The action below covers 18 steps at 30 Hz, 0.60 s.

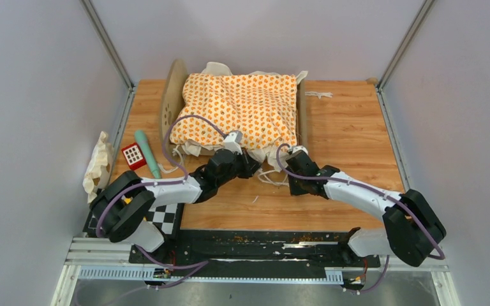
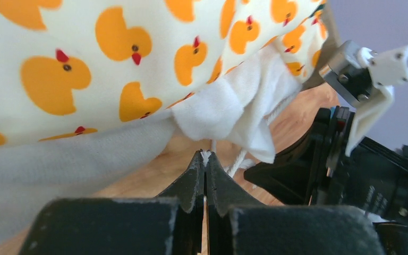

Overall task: Set up the pet bed
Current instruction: Tie the ropes to the bed frame.

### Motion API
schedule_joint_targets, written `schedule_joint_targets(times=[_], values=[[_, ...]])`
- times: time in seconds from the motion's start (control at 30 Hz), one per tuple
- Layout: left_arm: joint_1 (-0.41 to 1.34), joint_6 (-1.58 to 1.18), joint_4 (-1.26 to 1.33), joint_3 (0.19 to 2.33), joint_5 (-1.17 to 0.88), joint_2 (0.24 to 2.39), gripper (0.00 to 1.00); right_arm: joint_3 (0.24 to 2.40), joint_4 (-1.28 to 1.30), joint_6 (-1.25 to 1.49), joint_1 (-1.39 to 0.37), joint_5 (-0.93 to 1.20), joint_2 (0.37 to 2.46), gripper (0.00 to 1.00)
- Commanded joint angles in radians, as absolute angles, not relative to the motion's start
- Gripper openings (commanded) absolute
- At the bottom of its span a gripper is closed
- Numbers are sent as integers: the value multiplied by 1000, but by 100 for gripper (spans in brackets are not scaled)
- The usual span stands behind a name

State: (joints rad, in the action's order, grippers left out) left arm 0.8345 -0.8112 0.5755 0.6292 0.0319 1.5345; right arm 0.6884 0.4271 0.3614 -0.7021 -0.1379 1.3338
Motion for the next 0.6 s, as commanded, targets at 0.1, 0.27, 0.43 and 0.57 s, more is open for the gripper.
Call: schedule_joint_targets(times=[0.1, 0.27, 0.43, 0.57], values=[[828, -665, 429, 665, 156, 1341, 0, 661, 579, 634, -516, -215, 1214, 0], [828, -581, 332, 706, 190, 1283, 0, 573, 510, 679, -334, -148, 1103, 0], [828, -557, 314, 741, 159, 1298, 0, 559, 537, 695, -274, -176, 1019, 0], [828, -539, 313, 785, 132, 1312, 0, 542, 481, 685, -200, -171, 1011, 0]])
